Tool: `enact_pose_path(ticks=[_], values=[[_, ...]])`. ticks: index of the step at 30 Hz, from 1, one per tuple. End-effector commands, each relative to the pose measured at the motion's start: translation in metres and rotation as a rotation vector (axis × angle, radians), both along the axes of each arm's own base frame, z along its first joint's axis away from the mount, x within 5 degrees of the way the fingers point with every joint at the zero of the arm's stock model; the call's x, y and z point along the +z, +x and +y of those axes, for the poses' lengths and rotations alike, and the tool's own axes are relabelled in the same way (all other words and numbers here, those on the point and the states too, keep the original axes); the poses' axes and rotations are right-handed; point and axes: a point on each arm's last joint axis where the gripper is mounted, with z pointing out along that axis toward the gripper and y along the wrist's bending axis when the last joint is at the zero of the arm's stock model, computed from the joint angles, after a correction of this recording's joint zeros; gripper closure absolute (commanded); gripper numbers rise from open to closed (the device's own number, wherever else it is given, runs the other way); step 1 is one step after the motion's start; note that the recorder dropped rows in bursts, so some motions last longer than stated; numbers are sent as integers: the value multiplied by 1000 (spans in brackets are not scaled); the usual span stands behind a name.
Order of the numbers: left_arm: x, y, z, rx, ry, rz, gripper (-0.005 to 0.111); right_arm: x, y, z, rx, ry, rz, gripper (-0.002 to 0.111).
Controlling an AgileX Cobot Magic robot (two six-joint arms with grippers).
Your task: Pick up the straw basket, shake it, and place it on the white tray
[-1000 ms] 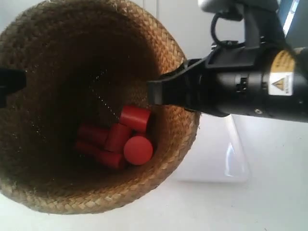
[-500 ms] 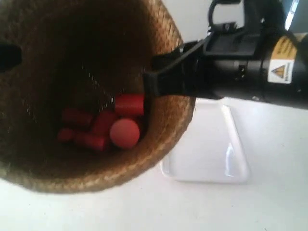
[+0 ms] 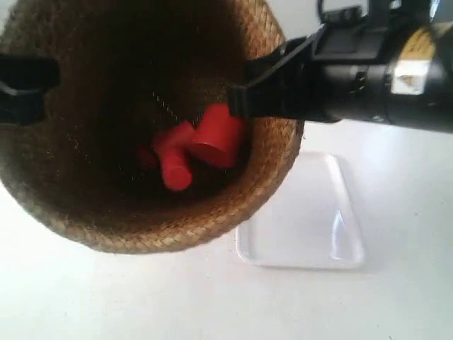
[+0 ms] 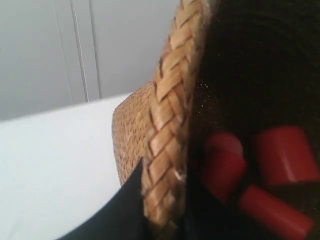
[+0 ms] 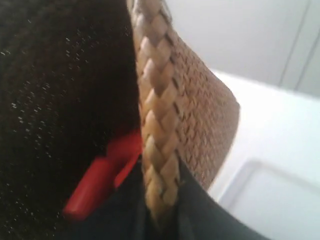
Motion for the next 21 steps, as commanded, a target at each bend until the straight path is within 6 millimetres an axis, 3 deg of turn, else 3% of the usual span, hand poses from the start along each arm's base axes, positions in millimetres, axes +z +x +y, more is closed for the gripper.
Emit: enact_pose_path(ticks=[1, 3, 5, 9, 10, 12, 14, 16, 18, 21], values=[[20, -26, -6, -131, 55, 64, 107, 20, -22, -3, 28, 14, 45, 108], [34, -40, -2, -147, 55, -26, 107, 41, -40, -7, 77, 103, -95, 108], [34, -37, 1, -115, 54, -124, 107, 40, -41, -5, 110, 138, -215, 108], [-4, -4, -10, -77, 104, -82, 107, -21, -5, 5, 64, -34, -60, 108], [-5, -5, -12, -93, 92, -24, 107, -24, -2, 6, 37, -19, 10, 108], [11, -19, -13, -148, 84, 9, 107, -8, -16, 7, 38, 59, 57, 108], [29, -35, -9, -179, 69, -28, 107, 14, -34, 5, 89, 127, -28, 108], [35, -42, -4, -169, 78, -114, 107, 33, -48, 2, 141, 177, -156, 108], [20, -30, -5, -126, 86, -134, 107, 18, -38, 5, 145, 106, -191, 108], [-12, -6, -12, -83, 60, -11, 107, -27, -6, 11, 80, -25, -21, 108]])
